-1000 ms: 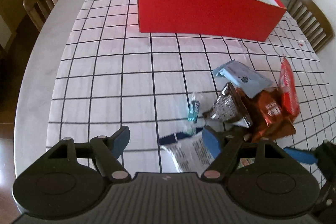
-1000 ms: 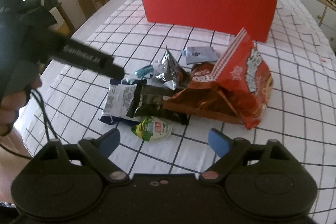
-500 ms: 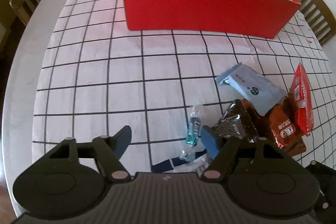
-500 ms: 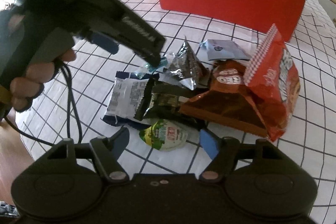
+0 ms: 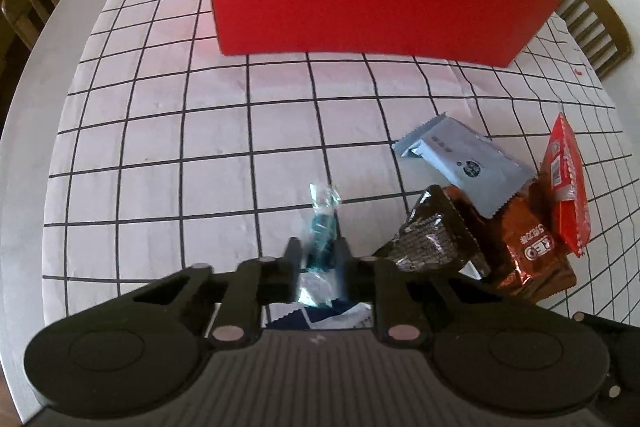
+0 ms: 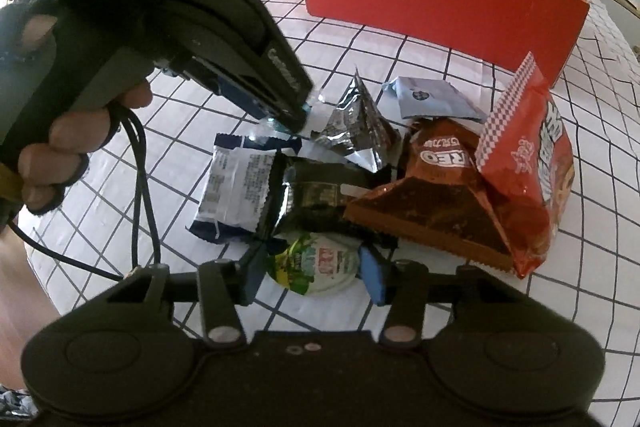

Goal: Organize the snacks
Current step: 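Grasp the teal wrapped candy with the left tool while the right tool grasps the green-white jelly pouch, then carry the teal candy and jelly pouch over the red box with both tools, then open both tools to drop the teal candy and jelly pouch in the box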

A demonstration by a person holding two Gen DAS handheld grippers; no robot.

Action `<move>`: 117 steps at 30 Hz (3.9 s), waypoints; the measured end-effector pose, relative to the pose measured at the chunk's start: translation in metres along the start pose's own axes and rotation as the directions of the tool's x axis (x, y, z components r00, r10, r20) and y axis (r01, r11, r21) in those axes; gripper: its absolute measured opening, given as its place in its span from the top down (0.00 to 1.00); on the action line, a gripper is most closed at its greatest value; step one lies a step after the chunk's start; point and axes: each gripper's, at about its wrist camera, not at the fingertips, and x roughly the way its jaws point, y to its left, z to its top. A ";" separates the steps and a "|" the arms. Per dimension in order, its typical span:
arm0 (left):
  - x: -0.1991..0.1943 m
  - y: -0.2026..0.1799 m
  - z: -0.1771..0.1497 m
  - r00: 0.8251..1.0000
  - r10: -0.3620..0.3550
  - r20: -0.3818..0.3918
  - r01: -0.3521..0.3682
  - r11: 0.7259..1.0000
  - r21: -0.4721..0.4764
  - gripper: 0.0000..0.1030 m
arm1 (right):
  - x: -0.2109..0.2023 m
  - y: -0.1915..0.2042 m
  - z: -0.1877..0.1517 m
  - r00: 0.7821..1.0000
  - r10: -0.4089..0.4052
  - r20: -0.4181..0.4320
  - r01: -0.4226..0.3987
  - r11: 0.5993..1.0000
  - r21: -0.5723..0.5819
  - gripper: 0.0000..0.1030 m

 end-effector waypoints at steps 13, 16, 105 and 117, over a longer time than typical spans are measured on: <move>-0.017 0.016 -0.009 0.999 -0.013 0.045 0.016 0.998 -0.069 0.88 | -0.012 -0.006 -0.001 1.000 0.005 0.023 -0.006 0.999 0.046 0.57; -0.023 0.018 -0.010 0.998 -0.010 0.055 0.014 0.997 -0.077 0.88 | -0.021 -0.005 -0.002 0.999 0.009 0.037 -0.011 0.999 0.051 0.57; 0.027 -0.012 0.209 0.988 0.148 0.045 -0.145 0.988 -0.061 0.88 | 0.051 -0.183 0.237 0.994 -0.093 0.050 0.091 0.995 0.039 0.57; 0.036 -0.012 0.202 0.990 0.140 0.017 -0.139 0.988 -0.066 0.88 | 0.057 -0.177 0.234 0.996 -0.084 0.037 0.083 0.996 0.012 0.54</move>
